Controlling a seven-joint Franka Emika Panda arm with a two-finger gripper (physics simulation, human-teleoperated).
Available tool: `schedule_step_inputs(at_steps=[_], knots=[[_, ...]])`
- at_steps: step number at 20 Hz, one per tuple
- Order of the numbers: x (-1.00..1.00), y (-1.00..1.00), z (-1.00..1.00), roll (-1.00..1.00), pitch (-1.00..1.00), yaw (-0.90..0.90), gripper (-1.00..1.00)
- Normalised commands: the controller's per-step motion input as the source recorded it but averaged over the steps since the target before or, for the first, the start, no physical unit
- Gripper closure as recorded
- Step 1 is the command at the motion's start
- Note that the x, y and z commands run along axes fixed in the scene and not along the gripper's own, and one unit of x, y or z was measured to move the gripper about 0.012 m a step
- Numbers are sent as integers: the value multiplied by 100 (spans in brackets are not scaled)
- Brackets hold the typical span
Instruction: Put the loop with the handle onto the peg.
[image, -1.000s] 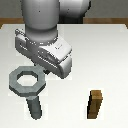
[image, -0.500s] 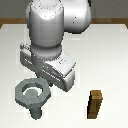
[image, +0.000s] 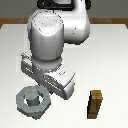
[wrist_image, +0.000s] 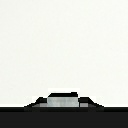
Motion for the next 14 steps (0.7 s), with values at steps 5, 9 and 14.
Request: schedule_step_inputs(at_steps=[5, 9, 14], knots=[[0, 0, 0, 0, 0, 0, -100], [0, 0, 0, 0, 0, 0, -100], [0, 0, 0, 0, 0, 0, -100]])
